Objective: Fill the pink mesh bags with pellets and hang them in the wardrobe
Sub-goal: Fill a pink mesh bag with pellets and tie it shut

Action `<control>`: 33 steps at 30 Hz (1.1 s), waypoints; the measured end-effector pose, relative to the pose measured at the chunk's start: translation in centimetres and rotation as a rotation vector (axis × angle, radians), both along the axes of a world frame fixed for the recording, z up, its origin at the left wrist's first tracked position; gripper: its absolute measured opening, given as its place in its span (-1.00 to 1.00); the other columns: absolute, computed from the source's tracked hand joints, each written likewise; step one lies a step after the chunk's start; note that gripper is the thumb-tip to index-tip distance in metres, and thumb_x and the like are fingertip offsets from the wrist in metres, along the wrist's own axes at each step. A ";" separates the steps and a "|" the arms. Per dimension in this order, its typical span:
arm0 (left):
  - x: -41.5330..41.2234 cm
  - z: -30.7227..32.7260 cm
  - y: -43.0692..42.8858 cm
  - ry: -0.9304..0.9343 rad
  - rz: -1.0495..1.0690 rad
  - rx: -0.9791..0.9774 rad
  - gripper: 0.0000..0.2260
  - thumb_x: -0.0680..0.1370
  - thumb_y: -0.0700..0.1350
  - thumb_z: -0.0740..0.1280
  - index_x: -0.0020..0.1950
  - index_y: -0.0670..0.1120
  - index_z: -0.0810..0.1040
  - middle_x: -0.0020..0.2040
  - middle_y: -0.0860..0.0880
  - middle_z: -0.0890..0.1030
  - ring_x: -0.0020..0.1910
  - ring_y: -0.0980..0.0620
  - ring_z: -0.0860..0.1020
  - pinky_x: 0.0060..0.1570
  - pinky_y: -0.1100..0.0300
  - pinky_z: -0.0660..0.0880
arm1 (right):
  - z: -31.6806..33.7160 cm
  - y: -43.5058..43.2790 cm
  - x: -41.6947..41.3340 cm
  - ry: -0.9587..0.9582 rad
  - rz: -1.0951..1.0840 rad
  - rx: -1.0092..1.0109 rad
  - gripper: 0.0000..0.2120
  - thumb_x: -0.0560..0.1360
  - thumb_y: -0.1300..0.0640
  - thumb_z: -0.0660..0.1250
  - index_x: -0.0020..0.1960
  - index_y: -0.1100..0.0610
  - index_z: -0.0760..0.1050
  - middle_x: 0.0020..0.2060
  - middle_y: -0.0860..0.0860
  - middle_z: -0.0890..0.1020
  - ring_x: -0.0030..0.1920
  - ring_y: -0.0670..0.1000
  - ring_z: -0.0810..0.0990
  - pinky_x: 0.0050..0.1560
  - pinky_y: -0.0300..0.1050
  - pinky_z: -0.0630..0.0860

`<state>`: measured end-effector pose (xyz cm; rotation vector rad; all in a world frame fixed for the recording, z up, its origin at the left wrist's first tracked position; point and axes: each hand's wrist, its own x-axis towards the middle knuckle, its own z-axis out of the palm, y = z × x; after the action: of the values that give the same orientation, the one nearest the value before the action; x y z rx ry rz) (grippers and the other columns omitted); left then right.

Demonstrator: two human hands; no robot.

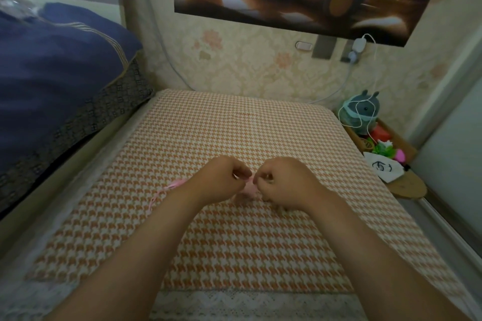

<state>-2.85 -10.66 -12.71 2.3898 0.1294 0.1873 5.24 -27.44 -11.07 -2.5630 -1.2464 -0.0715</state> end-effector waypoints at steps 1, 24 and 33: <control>-0.3 0.2 -0.2 -0.010 0.000 0.015 -0.77 0.53 -0.21 0.35 0.15 -0.05 0.67 0.04 0.08 0.68 0.00 0.19 0.61 0.10 0.29 0.53 | 0.3 -0.2 -0.2 0.014 -0.015 0.008 -0.75 0.48 -0.07 0.24 -0.08 -0.08 0.69 -0.22 -0.13 0.68 -0.21 -0.12 0.59 -0.15 -0.03 0.59; -3.7 1.0 -2.2 0.124 0.002 0.335 -0.91 0.50 0.02 0.42 -0.02 0.11 0.69 -0.03 0.16 0.65 -0.06 0.16 0.59 0.00 0.15 0.55 | 0.5 -2.7 -3.0 0.339 -0.108 0.102 -0.80 0.46 0.13 0.34 -0.27 0.07 0.70 -0.29 -0.03 0.72 -0.30 -0.05 0.65 -0.15 -0.04 0.66; -3.3 1.5 -4.0 0.089 0.041 0.243 -0.62 0.56 0.02 0.33 -0.37 -0.17 0.60 -0.48 -0.08 0.50 -0.48 0.02 0.39 -0.39 0.10 0.36 | 1.0 -3.5 -3.6 0.310 -0.066 -0.005 -0.73 0.59 -0.08 0.26 -0.07 -0.02 0.70 -0.32 -0.01 0.65 -0.34 0.03 0.59 -0.28 0.02 0.52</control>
<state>-6.17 -14.63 -11.21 2.6406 0.2080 0.1212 1.60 -30.91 -10.03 -2.4979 -1.0461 0.3047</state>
